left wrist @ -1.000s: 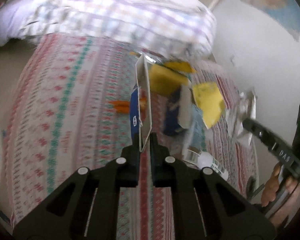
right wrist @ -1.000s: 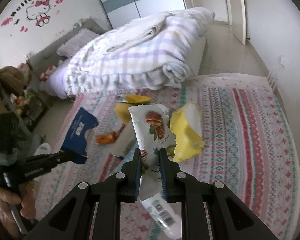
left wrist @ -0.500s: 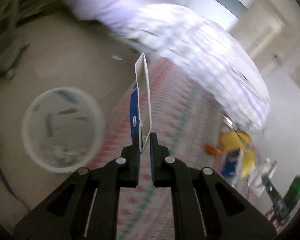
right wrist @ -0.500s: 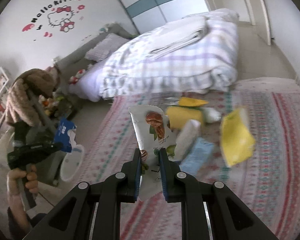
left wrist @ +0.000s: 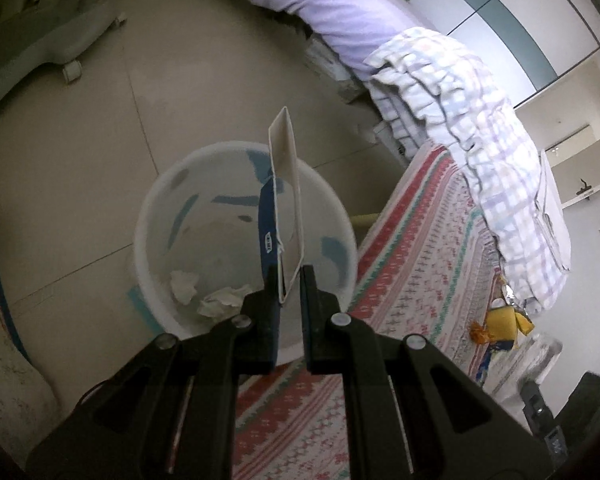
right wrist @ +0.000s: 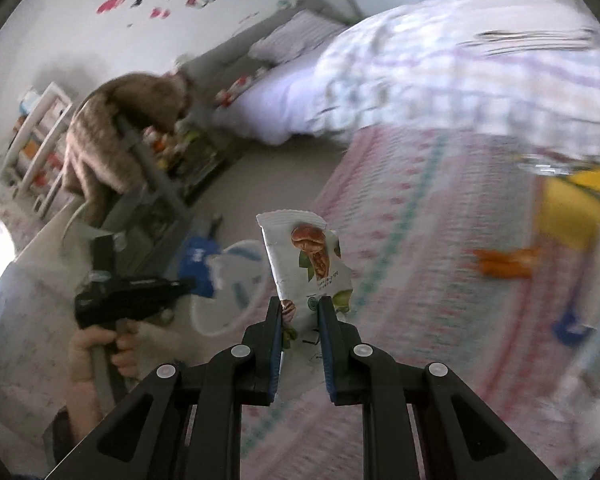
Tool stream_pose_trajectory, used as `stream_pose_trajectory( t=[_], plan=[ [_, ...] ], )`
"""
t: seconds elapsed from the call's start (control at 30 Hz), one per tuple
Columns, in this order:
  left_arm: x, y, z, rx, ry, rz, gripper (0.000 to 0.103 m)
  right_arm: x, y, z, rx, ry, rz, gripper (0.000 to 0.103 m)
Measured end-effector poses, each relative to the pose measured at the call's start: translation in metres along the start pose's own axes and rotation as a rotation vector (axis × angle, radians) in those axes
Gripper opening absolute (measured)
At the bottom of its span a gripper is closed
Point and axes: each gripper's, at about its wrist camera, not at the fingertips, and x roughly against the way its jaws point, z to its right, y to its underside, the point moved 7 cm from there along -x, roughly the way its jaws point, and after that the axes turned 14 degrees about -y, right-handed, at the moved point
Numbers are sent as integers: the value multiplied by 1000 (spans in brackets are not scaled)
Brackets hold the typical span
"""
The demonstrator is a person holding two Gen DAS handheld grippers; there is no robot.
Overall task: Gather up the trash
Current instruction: 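Carry the carton and snack bag over the white bin, then open both tools over the bin to drop carton and snack bag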
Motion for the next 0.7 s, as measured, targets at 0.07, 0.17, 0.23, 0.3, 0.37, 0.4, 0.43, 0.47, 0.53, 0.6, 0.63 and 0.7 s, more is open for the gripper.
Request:
stream_pose_trajectory(
  t=[0.07,0.17,0.23,0.3,0.37,0.4,0.43,0.47,0.53,0.6,0.63,0.7],
  plan=[
    [-2,1,-1,-8,0,-7,10,-27,-4,-16,3,-37,-18,18],
    [-8,0,-4,-10,3,-19,11,-65,-10,-37,5,-97,-46,18],
    [-9,0,-8,-4,0,-20,11,-87,-12,-48,5,-123,-68,18],
    [-11,-1,-10,-4,-9,-19,11,-113,-15,-57,-6,-160,-99,18],
    [-12,-2,-12,-4,-10,-19,11,-137,-16,-60,-17,-167,-129,18],
    [-13,-2,-13,-1,-8,-21,12,-147,-17,-61,-21,-164,-141,18],
    [-14,-3,-14,1,-8,-23,12,-155,-16,-61,-22,-161,-151,18],
    [-15,-3,-15,2,-10,-25,12,-164,-16,-62,-23,-159,-162,18],
    [-17,-3,-17,1,-15,-26,14,-180,-15,-65,-26,-157,-179,18],
    [-20,-3,-21,9,-32,-40,26,-189,-13,-67,-26,-154,-189,18],
    [-21,-4,-23,17,-41,-45,28,-195,-11,-68,-26,-152,-195,18],
    [-20,-6,-29,29,-65,-41,32,-201,-6,-69,-22,-143,-204,18]
  ],
)
